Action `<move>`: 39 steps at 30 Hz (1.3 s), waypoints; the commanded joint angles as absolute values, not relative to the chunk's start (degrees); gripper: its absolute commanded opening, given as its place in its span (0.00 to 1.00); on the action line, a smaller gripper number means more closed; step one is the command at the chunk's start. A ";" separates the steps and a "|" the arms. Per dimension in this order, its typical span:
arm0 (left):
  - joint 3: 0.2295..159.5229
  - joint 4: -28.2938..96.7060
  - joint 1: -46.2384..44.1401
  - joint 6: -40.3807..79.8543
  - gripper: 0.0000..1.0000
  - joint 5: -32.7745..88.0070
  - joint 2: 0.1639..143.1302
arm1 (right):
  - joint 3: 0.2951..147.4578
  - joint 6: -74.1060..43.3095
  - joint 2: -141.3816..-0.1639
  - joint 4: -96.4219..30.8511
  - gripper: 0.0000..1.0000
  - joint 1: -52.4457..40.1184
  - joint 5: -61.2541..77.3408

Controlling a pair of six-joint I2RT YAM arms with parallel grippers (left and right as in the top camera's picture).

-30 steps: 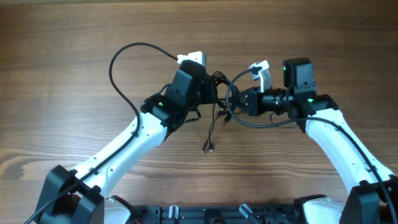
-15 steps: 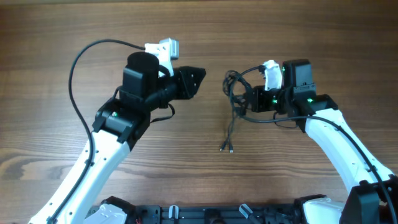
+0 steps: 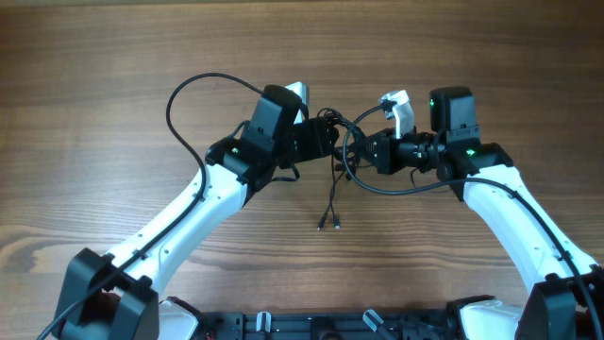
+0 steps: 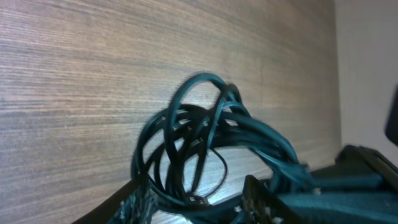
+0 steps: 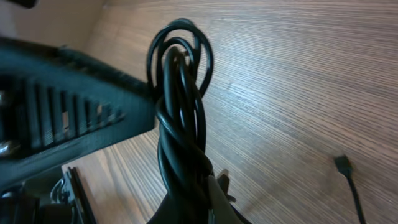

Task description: Untangle cables

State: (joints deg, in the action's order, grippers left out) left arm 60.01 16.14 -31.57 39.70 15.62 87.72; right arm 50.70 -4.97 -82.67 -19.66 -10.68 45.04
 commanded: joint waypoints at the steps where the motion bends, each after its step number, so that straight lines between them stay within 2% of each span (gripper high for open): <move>1: 60.34 14.31 -31.77 41.01 0.47 12.08 88.53 | 50.87 -1.48 -82.50 -19.88 0.04 -10.72 52.60; 4: 60.34 12.32 -31.77 41.01 0.43 11.88 88.75 | 50.87 -0.32 -82.50 -20.60 0.04 -10.72 53.32; 7: 60.34 12.19 -31.77 40.99 0.27 11.90 89.38 | 50.87 3.22 -82.50 -20.86 0.04 -10.70 58.59; 11: 60.34 12.23 -31.77 40.99 0.21 11.94 90.43 | 50.87 3.29 -82.50 -20.86 0.05 -10.70 58.59; 13: 60.34 12.23 -31.77 40.99 0.20 11.92 91.24 | 50.87 3.77 -82.50 -20.86 0.05 -10.70 59.33; 15: 60.34 12.21 -31.79 40.99 0.27 11.97 92.27 | 50.87 4.97 -82.50 -20.86 0.04 -10.70 61.82; 17: 60.34 12.19 -32.14 40.97 0.30 11.90 92.75 | 50.87 4.97 -82.50 -20.86 0.05 -10.70 61.80; 21: 60.34 12.08 -33.15 40.75 0.29 11.88 94.04 | 50.87 7.25 -82.50 -20.80 0.05 -10.72 66.89; 25: 60.34 11.57 -33.34 40.73 0.04 11.94 96.07 | 50.87 7.60 -82.50 -20.71 0.05 -10.70 67.61; 29: 60.36 11.31 -33.12 34.70 0.04 11.86 96.29 | 50.87 8.34 -82.50 -20.62 0.05 -10.70 67.07; 33: 60.45 11.38 -28.40 33.17 0.04 11.44 93.17 | 50.87 8.25 -82.50 -21.26 0.06 -10.70 51.64; 36: 60.45 11.57 -24.58 31.86 0.04 11.46 88.12 | 50.87 -2.70 -82.50 -21.23 0.10 -10.70 30.59; 37: 60.45 12.08 -23.35 31.88 0.04 11.53 85.23 | 50.87 -8.56 -82.52 -21.54 0.11 -10.70 19.70; 39: 60.45 13.08 -22.59 31.86 0.04 12.43 81.69 | 50.87 -14.24 -82.52 -21.69 0.13 -10.70 11.51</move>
State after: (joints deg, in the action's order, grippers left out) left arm 60.16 12.62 -26.46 33.65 16.23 89.03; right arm 50.72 -2.28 -83.24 -20.47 -11.46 35.27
